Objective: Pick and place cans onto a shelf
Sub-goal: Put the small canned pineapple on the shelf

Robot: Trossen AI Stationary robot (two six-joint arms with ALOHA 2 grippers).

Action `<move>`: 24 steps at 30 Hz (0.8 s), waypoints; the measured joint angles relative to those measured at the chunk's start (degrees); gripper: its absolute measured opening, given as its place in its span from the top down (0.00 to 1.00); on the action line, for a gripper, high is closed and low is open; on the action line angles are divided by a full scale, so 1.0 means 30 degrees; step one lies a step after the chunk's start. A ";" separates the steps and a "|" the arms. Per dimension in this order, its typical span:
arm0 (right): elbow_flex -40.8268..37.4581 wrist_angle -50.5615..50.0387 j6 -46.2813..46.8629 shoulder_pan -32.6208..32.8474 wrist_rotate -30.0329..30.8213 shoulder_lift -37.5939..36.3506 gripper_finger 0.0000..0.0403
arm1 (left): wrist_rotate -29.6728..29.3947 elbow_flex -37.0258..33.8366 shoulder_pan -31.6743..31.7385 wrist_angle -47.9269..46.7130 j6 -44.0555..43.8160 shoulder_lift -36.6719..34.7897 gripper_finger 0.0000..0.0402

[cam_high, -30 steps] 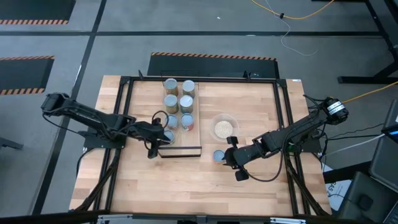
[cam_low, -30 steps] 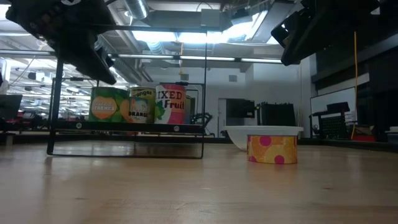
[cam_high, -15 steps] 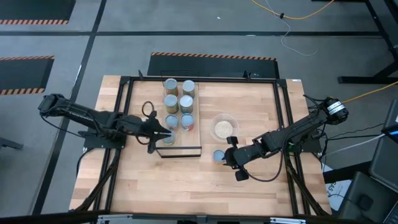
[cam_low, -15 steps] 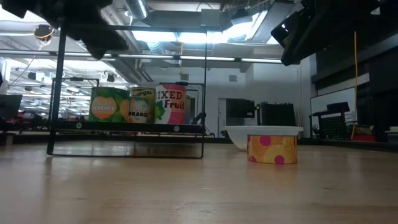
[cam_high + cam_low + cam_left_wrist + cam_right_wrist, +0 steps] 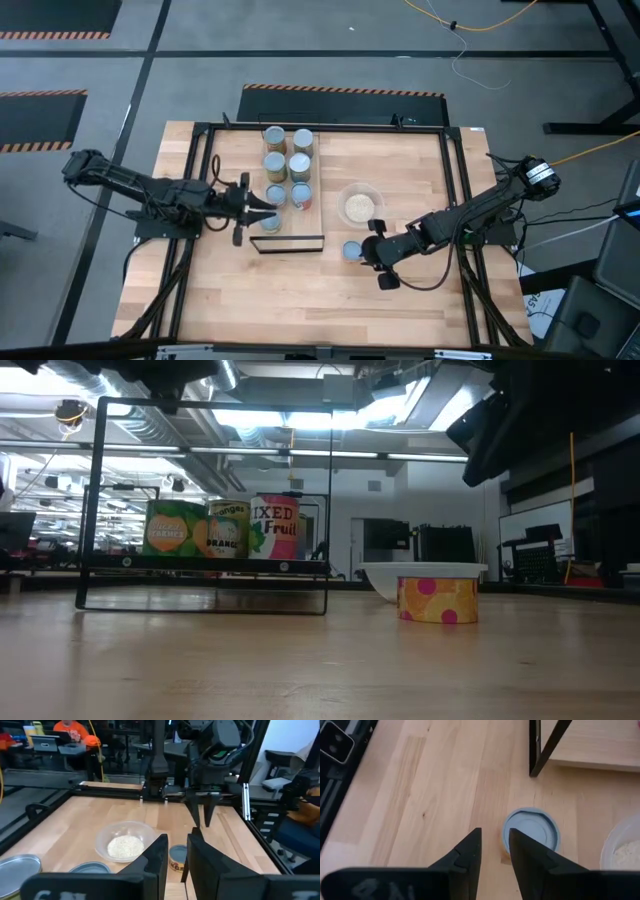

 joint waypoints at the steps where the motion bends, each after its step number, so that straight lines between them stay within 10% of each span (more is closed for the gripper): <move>1: -0.0012 -0.0015 -0.0297 -0.0006 -0.0001 0.0000 0.74 | -0.0069 0.0000 -0.0098 -0.0003 0.0000 0.0007 0.84; 24: -0.0041 0.0906 -0.5483 -0.1148 0.0024 0.3536 0.74 | -0.0176 0.0000 -0.0700 -0.0021 0.0019 0.0010 0.84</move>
